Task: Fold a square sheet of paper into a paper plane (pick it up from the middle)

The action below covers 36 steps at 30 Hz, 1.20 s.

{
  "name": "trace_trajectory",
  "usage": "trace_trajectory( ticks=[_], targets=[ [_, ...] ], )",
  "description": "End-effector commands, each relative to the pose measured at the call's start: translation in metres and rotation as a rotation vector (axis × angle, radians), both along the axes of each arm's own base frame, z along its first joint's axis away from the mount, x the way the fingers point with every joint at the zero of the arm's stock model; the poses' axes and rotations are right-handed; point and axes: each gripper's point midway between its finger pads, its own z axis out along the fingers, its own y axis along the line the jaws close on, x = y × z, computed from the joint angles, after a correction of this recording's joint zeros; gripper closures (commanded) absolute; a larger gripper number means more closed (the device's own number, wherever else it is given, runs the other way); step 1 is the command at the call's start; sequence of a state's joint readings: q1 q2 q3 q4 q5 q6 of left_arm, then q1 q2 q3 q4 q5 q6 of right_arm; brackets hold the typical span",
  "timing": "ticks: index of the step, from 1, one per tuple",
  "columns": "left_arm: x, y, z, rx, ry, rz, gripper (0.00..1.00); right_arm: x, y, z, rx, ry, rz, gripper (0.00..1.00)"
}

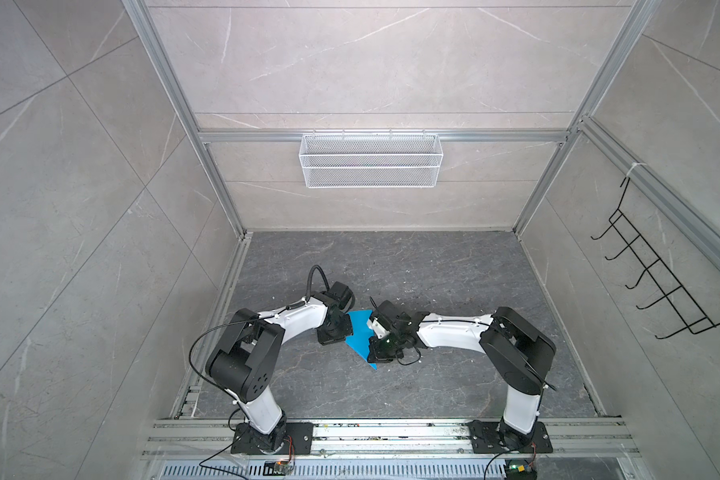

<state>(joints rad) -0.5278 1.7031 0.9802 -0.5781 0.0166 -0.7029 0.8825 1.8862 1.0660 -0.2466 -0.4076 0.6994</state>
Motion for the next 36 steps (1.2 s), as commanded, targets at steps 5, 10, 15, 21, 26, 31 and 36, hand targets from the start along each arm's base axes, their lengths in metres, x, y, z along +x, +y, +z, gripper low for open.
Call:
trace_trajectory(
  ticks=[5,10,15,21,26,31,36],
  targets=[
    [-0.001,0.022,0.010,0.111,0.017,-0.016,0.94,-0.011,-0.028,-0.034,-0.144,0.041,-0.021,1.00],
    [0.001,-0.012,0.051,-0.153,-0.111,-0.025,0.90,-0.004,-0.027,-0.029,-0.121,0.014,-0.010,1.00],
    [-0.012,-0.045,0.051,-0.392,-0.144,-0.015,0.87,0.004,-0.032,-0.018,-0.095,-0.057,0.081,1.00],
    [-0.024,-0.063,0.028,-0.411,-0.093,-0.038,0.87,0.003,-0.022,0.001,-0.014,-0.085,0.151,0.99],
    [-0.023,-0.065,0.012,-0.359,-0.053,-0.044,0.88,-0.001,-0.016,0.000,0.017,-0.049,0.138,0.99],
    [-0.023,-0.055,0.002,-0.271,-0.029,-0.034,0.90,0.001,-0.017,0.001,0.011,-0.050,0.121,0.99],
    [-0.028,-0.036,-0.008,-0.159,0.011,-0.013,0.92,0.002,-0.015,0.005,0.016,-0.054,0.119,0.98]
  ],
)
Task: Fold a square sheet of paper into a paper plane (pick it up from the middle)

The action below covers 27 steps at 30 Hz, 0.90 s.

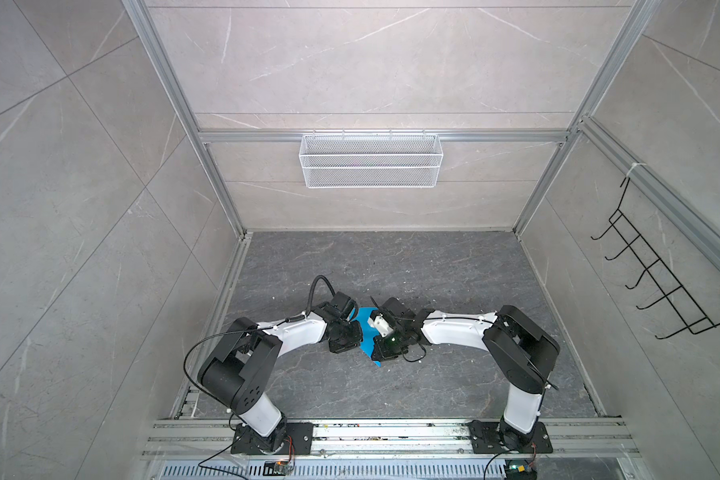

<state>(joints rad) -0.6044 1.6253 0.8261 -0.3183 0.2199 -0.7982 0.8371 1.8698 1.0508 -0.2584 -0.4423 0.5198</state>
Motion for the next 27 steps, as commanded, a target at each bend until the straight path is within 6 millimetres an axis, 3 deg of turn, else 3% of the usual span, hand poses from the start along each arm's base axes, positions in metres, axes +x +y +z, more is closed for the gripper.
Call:
trace_trajectory(
  ticks=[1,6,12,15,27],
  targets=[
    [-0.003,0.020,-0.008,0.130,0.036,0.022,0.92,-0.004,-0.004,0.003,-0.009,0.016,-0.003,0.98],
    [0.010,0.010,0.014,0.090,-0.017,0.008,0.91,-0.002,-0.012,-0.007,-0.055,0.029,-0.039,0.99],
    [0.023,-0.017,0.045,-0.064,-0.098,-0.022,0.86,-0.004,-0.021,-0.018,-0.097,0.031,-0.066,0.99],
    [0.024,-0.019,0.041,-0.061,-0.087,-0.024,0.84,-0.005,-0.021,-0.021,-0.100,0.042,-0.073,0.99],
    [0.015,0.008,0.000,0.129,0.014,-0.014,0.88,-0.004,-0.020,-0.019,-0.094,0.044,-0.076,0.99]
  ],
)
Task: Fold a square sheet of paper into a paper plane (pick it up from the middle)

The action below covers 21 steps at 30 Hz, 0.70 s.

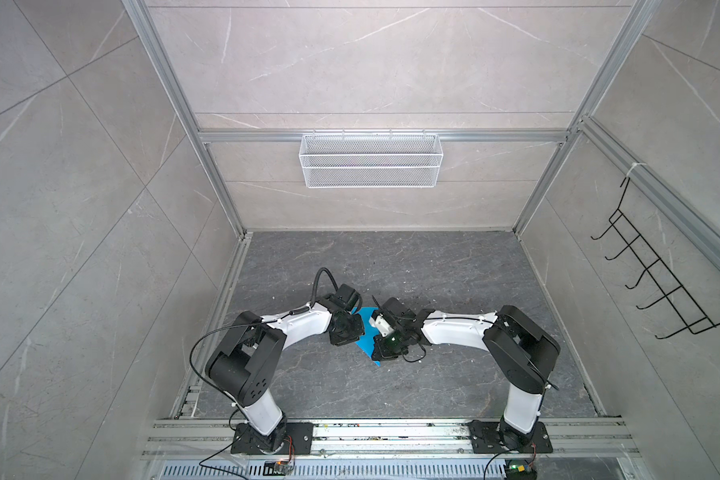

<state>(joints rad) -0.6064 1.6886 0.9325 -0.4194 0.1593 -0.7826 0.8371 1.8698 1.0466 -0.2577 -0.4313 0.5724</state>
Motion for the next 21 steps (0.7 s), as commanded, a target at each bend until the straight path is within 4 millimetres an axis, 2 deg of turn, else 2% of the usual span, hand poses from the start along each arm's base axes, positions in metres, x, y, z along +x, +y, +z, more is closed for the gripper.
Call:
trace_trajectory(
  ticks=[1,7,12,17,21],
  targets=[
    [0.002,0.007,-0.004,0.060,0.008,-0.016,0.88,-0.005,-0.017,-0.016,-0.075,0.022,-0.024,0.99],
    [-0.001,0.016,-0.009,0.113,0.026,-0.008,0.93,-0.002,0.001,0.006,0.034,0.010,-0.012,0.98],
    [-0.007,0.022,-0.016,0.142,0.055,-0.004,0.97,0.014,0.022,0.025,0.140,0.014,-0.078,0.99],
    [-0.008,0.025,-0.019,0.160,0.071,0.004,1.00,0.030,0.033,0.016,0.146,0.049,-0.164,1.00],
    [-0.009,0.027,-0.018,0.169,0.072,0.007,1.00,0.037,0.032,0.005,0.113,0.049,-0.201,1.00]
  ],
)
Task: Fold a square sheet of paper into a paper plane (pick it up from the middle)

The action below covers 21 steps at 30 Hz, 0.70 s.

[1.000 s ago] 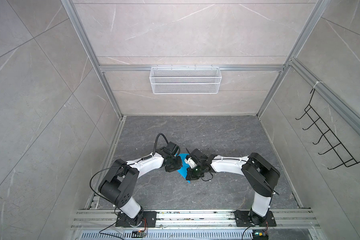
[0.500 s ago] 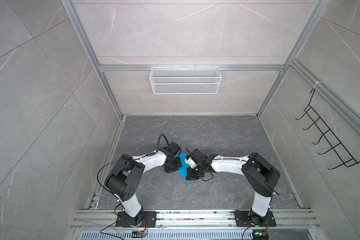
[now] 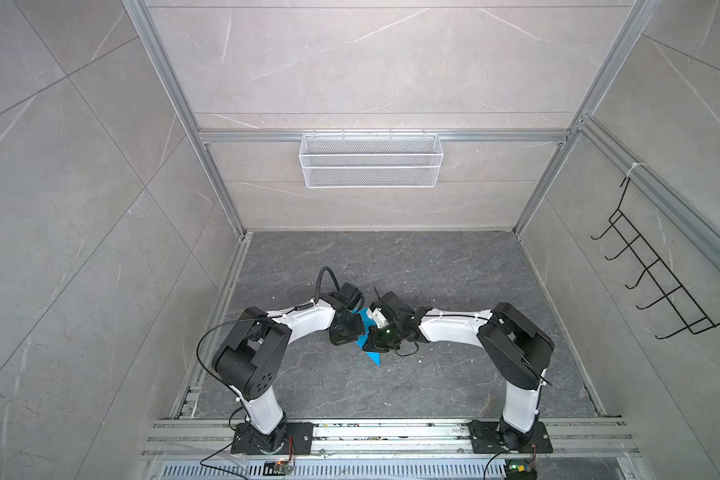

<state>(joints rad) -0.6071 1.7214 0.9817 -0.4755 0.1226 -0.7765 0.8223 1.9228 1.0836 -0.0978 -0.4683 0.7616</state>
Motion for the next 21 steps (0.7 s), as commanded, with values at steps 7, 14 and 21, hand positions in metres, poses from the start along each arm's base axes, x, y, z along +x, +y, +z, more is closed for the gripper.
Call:
trace_trajectory(
  ticks=[7,14,21],
  targets=[
    [-0.016,0.029,-0.019,0.148,0.075,0.016,1.00,0.003,-0.010,-0.017,-0.066,0.038,-0.054,1.00],
    [-0.017,0.033,-0.022,0.173,0.086,0.025,1.00,-0.030,-0.038,-0.026,-0.099,0.101,-0.028,1.00],
    [-0.017,0.032,-0.022,0.172,0.087,0.022,1.00,-0.057,-0.064,-0.026,-0.125,0.142,-0.022,0.99]
  ],
)
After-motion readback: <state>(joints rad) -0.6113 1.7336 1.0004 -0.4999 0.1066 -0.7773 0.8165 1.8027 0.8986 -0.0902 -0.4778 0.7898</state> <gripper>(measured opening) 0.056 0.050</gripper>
